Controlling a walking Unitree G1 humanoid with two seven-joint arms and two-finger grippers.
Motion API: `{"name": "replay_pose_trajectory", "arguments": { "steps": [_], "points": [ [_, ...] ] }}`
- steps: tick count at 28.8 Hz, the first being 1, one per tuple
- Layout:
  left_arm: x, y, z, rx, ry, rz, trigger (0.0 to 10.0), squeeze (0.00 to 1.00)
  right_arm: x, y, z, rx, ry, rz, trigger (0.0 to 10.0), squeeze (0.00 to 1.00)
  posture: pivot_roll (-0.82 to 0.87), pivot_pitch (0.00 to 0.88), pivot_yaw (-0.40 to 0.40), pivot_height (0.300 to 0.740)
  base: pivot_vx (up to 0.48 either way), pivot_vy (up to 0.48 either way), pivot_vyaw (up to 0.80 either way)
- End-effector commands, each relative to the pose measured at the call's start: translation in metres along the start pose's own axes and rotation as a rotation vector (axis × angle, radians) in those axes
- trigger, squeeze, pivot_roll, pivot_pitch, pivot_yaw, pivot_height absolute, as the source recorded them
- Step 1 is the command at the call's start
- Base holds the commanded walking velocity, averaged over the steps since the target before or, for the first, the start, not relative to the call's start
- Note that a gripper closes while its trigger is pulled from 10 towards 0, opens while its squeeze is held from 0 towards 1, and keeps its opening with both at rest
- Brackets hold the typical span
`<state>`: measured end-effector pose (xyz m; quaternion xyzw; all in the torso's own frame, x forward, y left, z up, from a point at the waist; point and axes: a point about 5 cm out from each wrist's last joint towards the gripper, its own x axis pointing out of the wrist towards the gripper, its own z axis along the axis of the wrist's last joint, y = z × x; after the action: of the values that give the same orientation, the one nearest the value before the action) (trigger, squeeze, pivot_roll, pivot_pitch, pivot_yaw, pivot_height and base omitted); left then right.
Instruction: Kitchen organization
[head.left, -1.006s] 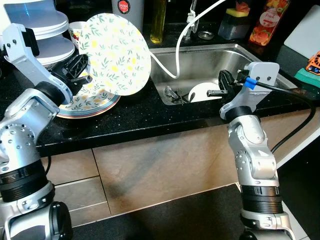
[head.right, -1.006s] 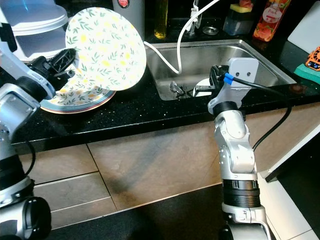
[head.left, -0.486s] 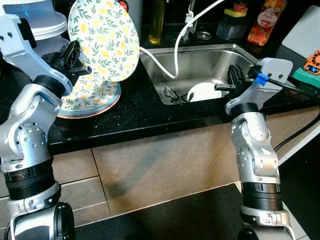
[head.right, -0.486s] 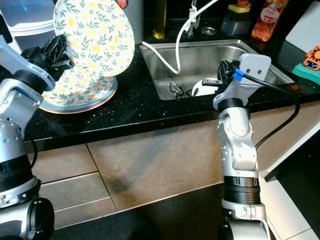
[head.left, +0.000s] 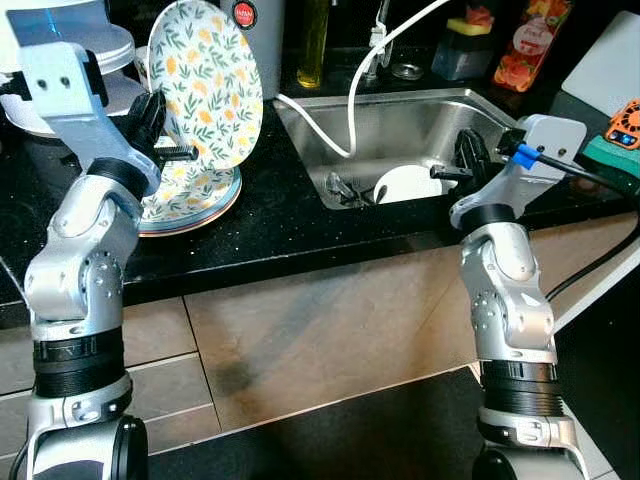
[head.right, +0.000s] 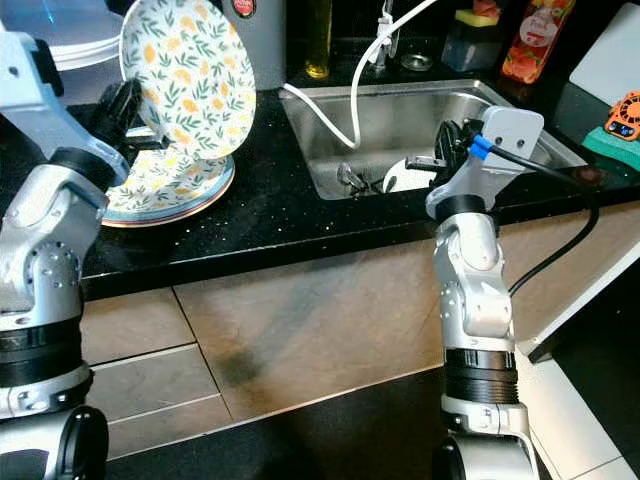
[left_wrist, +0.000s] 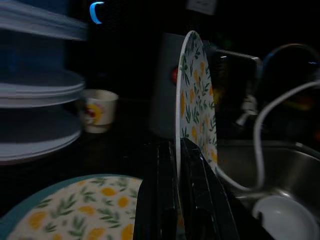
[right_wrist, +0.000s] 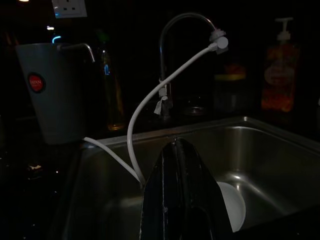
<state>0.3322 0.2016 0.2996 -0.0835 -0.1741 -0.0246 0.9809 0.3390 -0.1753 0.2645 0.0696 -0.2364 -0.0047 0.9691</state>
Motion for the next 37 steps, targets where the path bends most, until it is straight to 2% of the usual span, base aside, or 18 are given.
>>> {"name": "replay_pose_trajectory", "arguments": {
  "steps": [1,9,14,16,20,26,37],
  "points": [
    [0.001,0.004,-0.003,0.005,-0.013,0.037,10.0,0.0,-0.001,0.0,-0.002,0.004,0.005,-0.001,10.0,0.0,0.13,0.049,-0.035,0.74,0.0,0.0,0.0],
    [0.004,0.014,-0.003,0.038,-0.028,0.098,10.0,0.0,-0.001,0.0,-0.004,0.006,0.007,0.004,10.0,0.0,0.13,0.042,-0.033,0.74,0.0,0.0,0.0],
    [0.006,0.013,0.003,-0.032,-0.065,0.076,10.0,0.0,0.0,0.001,-0.004,0.006,0.007,0.01,10.0,0.0,0.13,0.04,-0.034,0.74,0.0,0.0,0.0],
    [0.007,0.011,0.007,-0.084,-0.091,0.028,10.0,0.0,0.0,0.002,-0.005,0.007,0.011,0.025,10.0,0.0,0.13,0.04,-0.032,0.74,0.0,0.0,0.0],
    [0.006,0.011,0.01,-0.106,-0.112,-0.006,10.0,0.0,-0.001,0.006,-0.006,0.004,0.018,0.058,10.0,0.0,0.13,0.04,-0.032,0.74,0.0,0.0,0.0],
    [0.001,0.013,0.009,-0.236,-0.093,-0.084,10.0,0.0,-0.002,0.008,-0.006,0.022,0.011,0.076,10.0,0.0,0.14,0.046,-0.031,0.74,0.0,0.0,0.0],
    [0.001,0.015,0.002,-0.222,-0.069,-0.08,10.0,0.0,-0.002,0.006,-0.006,0.021,0.013,0.06,10.0,0.0,0.14,0.048,-0.032,0.74,0.0,0.0,0.0]
  ]
}}
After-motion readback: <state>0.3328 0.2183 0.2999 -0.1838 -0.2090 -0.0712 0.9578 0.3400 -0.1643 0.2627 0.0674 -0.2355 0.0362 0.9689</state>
